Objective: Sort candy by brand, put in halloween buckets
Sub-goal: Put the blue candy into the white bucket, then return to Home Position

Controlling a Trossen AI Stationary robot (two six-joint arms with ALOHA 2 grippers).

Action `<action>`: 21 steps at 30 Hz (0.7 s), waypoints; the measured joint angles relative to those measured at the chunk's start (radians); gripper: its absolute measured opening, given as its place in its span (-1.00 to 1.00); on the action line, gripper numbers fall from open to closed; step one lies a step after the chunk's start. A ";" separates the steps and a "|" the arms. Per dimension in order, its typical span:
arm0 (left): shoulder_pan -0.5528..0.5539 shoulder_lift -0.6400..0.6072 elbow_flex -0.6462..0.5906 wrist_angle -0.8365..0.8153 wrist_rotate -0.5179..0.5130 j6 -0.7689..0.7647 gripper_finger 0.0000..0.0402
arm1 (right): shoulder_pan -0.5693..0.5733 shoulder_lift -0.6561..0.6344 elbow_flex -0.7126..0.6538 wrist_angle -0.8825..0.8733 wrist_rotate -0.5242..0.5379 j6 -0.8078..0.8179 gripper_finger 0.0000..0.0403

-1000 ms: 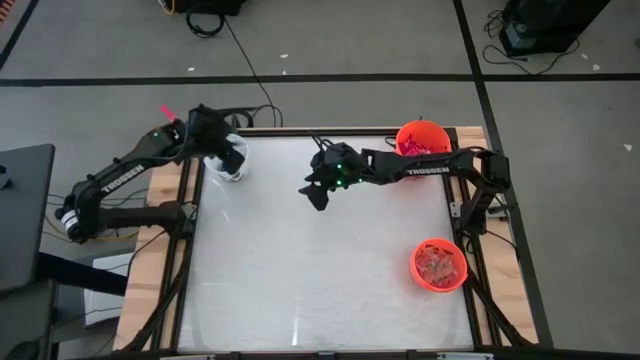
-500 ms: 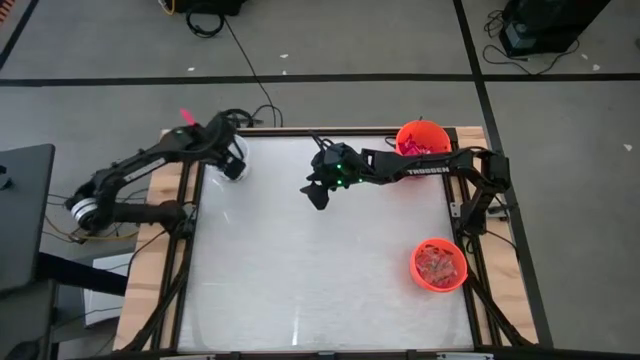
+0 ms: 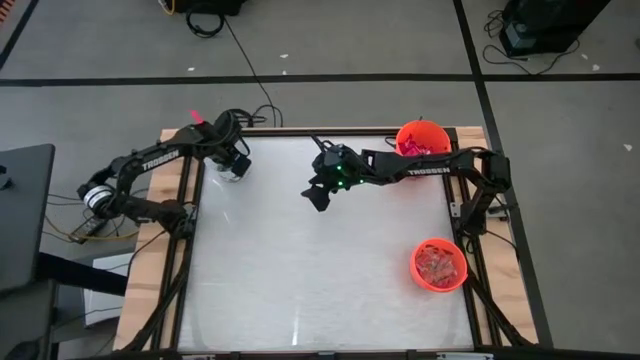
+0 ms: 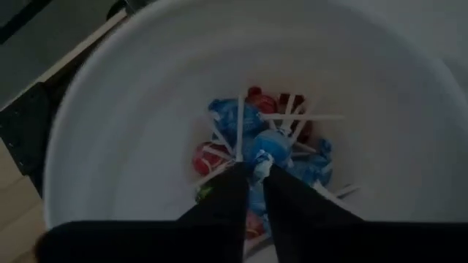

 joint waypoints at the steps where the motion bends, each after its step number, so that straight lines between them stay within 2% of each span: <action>1: 0.004 -0.005 0.000 0.003 0.009 0.008 -0.70 | 0.000 -0.009 0.000 -0.016 0.012 -0.001 0.42; 3: 0.010 -0.035 0.003 0.002 0.075 0.018 -0.59 | 0.000 -0.040 -0.001 -0.052 0.039 -0.014 0.41; 7: 0.007 -0.162 0.023 0.038 0.285 0.049 -0.43 | 0.000 -0.152 -0.001 -0.128 0.143 -0.089 0.30; 11: -0.009 -0.328 0.029 0.046 0.335 0.059 -0.41 | 0.000 -0.286 -0.001 -0.194 0.257 -0.167 0.09; 14: -0.043 -0.466 0.029 0.049 0.382 0.093 -0.44 | -0.002 -0.379 -0.001 -0.248 0.283 -0.218 -0.17; 19: -0.127 -0.649 0.029 0.083 0.451 0.129 -0.59 | 0.004 -0.537 -0.024 -0.296 0.250 -0.332 -0.83; 21: -0.163 -0.693 0.026 0.109 0.485 0.140 -0.67 | 0.005 -0.615 -0.064 -0.279 0.226 -0.352 -0.93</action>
